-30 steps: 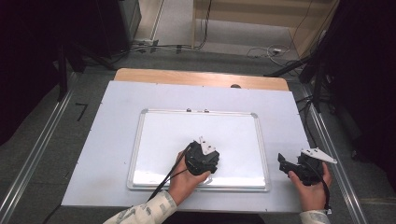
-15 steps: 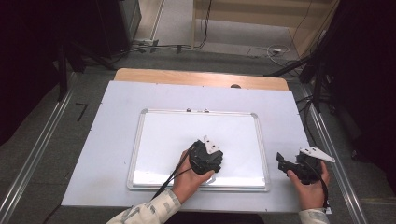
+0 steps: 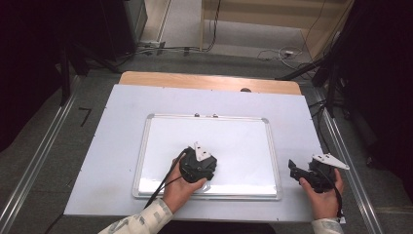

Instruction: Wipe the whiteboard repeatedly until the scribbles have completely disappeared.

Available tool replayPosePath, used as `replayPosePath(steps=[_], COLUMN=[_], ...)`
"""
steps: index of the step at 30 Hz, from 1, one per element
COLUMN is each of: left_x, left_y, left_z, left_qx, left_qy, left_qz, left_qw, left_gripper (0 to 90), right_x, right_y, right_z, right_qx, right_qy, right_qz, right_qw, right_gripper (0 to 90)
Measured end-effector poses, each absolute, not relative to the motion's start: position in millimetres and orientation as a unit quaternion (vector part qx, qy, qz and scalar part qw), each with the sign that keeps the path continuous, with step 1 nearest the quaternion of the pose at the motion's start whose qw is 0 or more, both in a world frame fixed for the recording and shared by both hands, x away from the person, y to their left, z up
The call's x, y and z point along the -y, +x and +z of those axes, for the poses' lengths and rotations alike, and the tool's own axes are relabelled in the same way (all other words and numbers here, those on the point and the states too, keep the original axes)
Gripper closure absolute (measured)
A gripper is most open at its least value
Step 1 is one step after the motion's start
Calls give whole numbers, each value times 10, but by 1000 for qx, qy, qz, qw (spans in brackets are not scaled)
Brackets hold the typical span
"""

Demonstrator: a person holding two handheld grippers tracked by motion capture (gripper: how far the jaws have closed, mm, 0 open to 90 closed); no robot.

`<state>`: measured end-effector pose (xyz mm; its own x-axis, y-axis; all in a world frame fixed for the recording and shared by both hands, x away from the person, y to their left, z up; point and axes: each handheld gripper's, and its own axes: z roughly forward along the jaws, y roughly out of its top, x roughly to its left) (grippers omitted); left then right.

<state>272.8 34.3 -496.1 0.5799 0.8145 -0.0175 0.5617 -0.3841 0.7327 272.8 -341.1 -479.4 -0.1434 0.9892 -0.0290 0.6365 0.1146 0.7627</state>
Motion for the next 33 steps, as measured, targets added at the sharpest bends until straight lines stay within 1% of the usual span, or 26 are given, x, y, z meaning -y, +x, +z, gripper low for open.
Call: replayPosePath(steps=[7, 33], left_x=[-512, -953], left_y=[2717, 2678], left_z=[-4962, -4971], left_qx=[-429, -439], left_qy=[811, 804], left_qz=[179, 184], left_qw=[356, 357], left_gripper=[409, 410], right_x=[3412, 3418], right_y=[2728, 2722], right_z=[-4796, -4796], right_qx=[-690, -691], right_qy=[589, 587], right_qz=[309, 309], right_qw=[285, 287], right_gripper=[135, 136])
